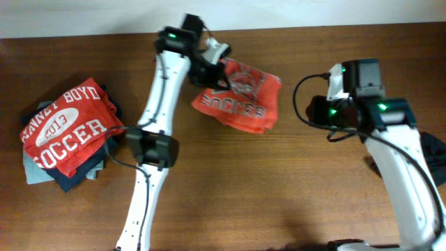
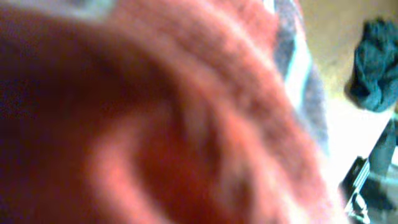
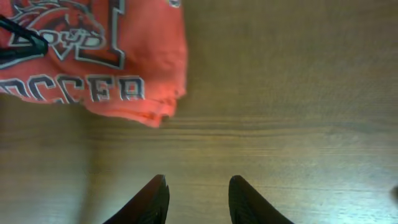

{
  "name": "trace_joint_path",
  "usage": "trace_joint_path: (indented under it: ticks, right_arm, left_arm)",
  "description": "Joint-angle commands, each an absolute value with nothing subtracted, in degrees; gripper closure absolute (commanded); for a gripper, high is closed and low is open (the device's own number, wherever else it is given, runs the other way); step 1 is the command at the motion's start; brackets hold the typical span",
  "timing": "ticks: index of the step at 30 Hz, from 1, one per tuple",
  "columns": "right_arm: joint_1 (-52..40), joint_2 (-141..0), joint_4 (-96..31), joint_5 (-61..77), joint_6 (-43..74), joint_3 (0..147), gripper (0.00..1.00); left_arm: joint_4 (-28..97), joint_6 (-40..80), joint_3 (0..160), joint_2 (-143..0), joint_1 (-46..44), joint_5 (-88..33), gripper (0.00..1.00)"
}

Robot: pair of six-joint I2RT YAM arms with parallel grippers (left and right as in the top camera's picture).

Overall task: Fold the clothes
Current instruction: 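Lift the bundle with the left gripper and carry it left to the stack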

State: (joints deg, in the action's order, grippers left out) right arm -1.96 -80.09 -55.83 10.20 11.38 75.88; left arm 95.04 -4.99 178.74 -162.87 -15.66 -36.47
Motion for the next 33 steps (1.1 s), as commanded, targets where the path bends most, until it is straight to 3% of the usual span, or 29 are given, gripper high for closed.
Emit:
trace_joint_path:
  ticks: [1, 9, 23, 33]
  right_arm:
    - [-1.8, -79.6, -57.4, 10.4, 11.4, 77.4, 0.64]
    - [-1.8, -79.8, -58.2, 10.6, 11.4, 77.5, 0.65]
    - [-1.8, -79.8, -59.4, 10.5, 11.4, 77.5, 0.69]
    - [-1.8, -79.8, -59.4, 10.5, 11.4, 77.5, 0.69]
  left_arm:
    - [95.9, -1.4, 179.8, -155.8, -12.8, -32.6, 0.99]
    - [96.7, 2.3, 179.8, -146.0, -7.3, -23.0, 0.99]
    - [96.7, 10.3, 179.5, -141.0, 10.9, -23.2, 1.0]
    - [96.7, 9.4, 179.5, -128.6, 7.0, -11.2, 1.0]
